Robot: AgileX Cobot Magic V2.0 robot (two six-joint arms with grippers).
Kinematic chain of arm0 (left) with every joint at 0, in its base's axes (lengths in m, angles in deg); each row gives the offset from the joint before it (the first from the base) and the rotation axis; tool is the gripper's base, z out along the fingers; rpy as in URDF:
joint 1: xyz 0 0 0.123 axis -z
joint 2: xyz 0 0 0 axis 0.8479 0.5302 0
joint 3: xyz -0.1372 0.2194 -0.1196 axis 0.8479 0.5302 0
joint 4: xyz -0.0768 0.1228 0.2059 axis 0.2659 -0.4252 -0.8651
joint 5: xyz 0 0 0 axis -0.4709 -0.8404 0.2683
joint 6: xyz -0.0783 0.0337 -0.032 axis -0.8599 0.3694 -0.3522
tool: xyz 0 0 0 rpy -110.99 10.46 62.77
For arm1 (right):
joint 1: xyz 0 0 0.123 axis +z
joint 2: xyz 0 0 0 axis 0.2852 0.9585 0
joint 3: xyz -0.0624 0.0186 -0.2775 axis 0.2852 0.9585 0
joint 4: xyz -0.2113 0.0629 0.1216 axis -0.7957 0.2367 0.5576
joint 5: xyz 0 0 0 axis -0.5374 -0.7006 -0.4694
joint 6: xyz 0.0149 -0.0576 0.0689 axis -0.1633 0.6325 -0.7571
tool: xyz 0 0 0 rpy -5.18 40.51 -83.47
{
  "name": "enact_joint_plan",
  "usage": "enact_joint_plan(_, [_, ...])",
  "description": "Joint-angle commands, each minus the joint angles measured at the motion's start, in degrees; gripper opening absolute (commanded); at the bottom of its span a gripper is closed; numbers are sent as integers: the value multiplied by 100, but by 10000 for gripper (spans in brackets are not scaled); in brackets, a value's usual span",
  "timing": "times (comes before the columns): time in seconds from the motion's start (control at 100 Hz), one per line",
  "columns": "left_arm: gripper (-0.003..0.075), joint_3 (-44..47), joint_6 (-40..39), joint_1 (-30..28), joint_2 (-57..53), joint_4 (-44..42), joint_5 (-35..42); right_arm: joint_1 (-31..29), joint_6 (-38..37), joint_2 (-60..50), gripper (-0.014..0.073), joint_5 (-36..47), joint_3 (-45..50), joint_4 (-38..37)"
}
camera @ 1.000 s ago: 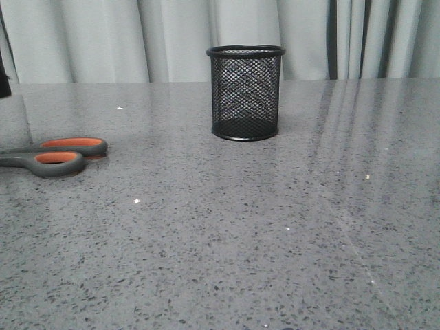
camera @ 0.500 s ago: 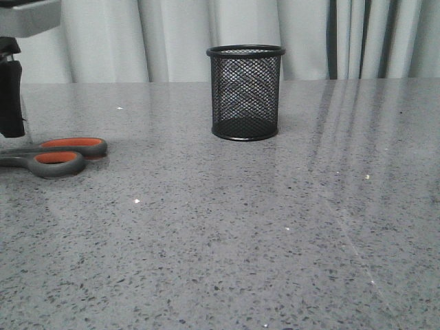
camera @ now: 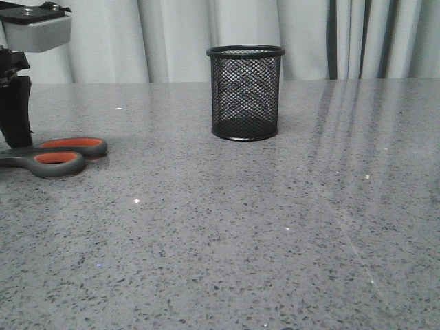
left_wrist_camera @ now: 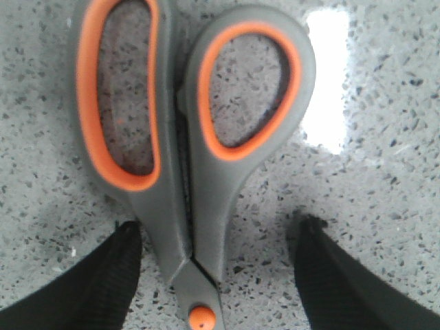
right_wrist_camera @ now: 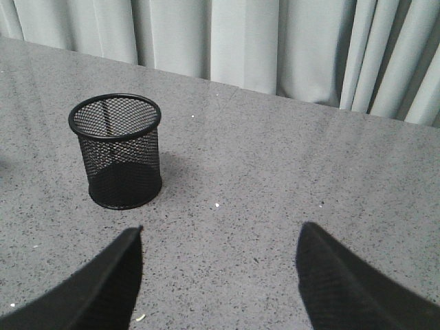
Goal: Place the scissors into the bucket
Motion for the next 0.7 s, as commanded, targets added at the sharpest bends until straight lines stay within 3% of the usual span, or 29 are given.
enact_joint_plan(0.0, [439,-90,-64,-10,-69,99,270,-4,51,18,437,414,-206,36])
enact_joint_plan(0.11, [401,-90,-78,-39,-69,89,232,-4,51,18,437,414,-206,46])
enact_joint_plan(0.37, [140,-90,-78,-163,-69,-8,-14,-4,51,18,437,400,-206,48])
enact_joint_plan(0.51, [81,-100,-78,-163,-69,-28,-14,-4,51,18,437,391,-206,48])
enact_joint_plan(0.69, [62,-119,-91,-163,-115,-28,-25,-4,51,18,437,330,-206,48])
